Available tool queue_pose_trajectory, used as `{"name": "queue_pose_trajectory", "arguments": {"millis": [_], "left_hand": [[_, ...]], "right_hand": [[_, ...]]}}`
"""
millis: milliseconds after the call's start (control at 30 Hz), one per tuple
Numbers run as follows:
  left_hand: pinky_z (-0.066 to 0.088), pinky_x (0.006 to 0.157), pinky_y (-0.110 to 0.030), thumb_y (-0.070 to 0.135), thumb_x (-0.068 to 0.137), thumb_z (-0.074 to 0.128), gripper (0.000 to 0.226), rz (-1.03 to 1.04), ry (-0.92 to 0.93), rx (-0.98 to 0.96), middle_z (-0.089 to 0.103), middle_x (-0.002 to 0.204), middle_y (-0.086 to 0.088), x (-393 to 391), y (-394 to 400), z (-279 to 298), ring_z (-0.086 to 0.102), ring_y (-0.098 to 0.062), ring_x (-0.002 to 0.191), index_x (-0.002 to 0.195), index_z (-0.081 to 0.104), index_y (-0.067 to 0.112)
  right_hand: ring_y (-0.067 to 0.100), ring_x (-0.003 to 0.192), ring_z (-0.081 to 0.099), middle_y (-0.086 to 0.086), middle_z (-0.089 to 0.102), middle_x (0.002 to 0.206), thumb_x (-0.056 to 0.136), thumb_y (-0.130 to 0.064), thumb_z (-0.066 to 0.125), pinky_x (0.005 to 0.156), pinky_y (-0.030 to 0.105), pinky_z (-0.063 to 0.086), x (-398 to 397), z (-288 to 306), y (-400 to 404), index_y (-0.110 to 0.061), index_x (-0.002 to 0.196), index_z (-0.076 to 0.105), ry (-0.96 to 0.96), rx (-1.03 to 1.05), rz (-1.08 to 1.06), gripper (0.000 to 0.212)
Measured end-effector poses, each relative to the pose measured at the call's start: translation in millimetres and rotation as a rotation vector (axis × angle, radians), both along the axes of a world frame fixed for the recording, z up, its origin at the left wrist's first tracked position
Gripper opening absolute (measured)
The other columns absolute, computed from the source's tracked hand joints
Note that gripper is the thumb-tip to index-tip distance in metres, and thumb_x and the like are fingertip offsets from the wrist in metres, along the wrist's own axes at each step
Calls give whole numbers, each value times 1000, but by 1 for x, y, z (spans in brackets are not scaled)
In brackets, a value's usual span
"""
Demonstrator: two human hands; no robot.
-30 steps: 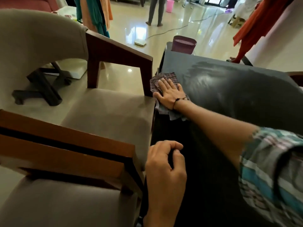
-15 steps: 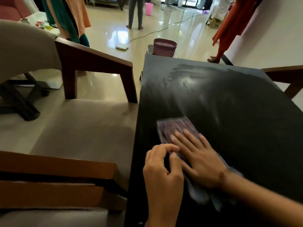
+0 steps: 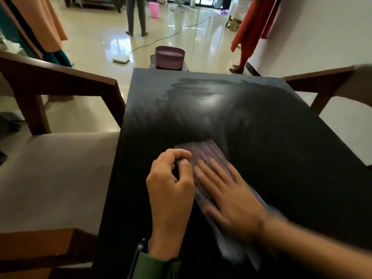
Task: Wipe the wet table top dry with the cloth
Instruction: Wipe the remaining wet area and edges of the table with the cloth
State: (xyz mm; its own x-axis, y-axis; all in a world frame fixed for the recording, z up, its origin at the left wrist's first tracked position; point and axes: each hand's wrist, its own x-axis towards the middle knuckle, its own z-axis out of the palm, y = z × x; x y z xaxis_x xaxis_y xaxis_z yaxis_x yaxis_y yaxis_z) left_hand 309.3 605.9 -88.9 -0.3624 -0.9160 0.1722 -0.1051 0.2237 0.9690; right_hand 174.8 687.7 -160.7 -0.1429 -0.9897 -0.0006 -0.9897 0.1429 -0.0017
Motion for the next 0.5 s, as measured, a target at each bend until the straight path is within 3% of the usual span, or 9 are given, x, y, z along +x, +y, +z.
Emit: {"name": "queue_pose_trajectory", "arguments": {"millis": [67,100,133,200,267,333,400,500], "left_hand": [[36,56,-19,12,87,52,16,-2,25,10,62,81,-3,-10,-5,6,50,-8,62,86,63,24],[35,54,-18,13,87,52,15,-11,33,10,62,81,-5,-14,-7,8,48,-7,59,87,63,23],[35,53,-17,13,88,51,15,-20,39,2,61,82,-6,-18,-8,9,47,-7,59,88,63,22],[37,53,-17,13,88,51,14,-25,39,-18,62,83,-5,-25,-9,9,49,-7,60,89,62,22],[38,54,-17,12,87,51,15,-14,31,-39,62,83,-2,-28,-7,8,51,-8,63,87,63,22],[39,58,-22,11,87,51,16,-14,4,-51,62,82,0,-30,3,6,53,-12,69,86,63,22],[38,59,-25,12,87,51,16,-18,-18,-54,61,79,0,-34,14,3,52,-14,68,87,63,22],[34,56,-21,12,87,51,17,-5,-45,-50,59,75,3,-42,32,-1,49,-11,66,86,62,25]], "right_hand": [[11,135,34,-9,51,137,63,-86,29,107,38,21,2,3,60,-47,136,34,87,7,-32,83],[12,134,35,-8,49,137,72,-79,46,108,38,18,-8,-2,78,-40,138,33,239,73,19,78],[15,138,27,-5,40,143,78,-67,55,109,39,12,-20,-8,90,-30,141,30,388,158,85,78],[18,144,5,1,21,150,79,-48,65,112,40,3,-37,-15,110,-21,138,35,455,272,176,72],[20,145,-4,2,5,157,84,-50,56,114,39,-1,-48,-18,112,-29,141,38,343,237,221,63],[14,146,-2,-10,-1,158,90,-61,31,115,38,-1,-66,-5,68,-38,148,14,92,107,171,65],[11,145,-5,-17,-7,156,91,-62,22,115,38,-3,-97,10,-11,-42,145,-5,-38,30,-9,63],[13,145,-6,-9,-4,159,95,-57,22,116,45,-2,-142,21,-108,-35,149,1,-108,112,-240,62]]}}
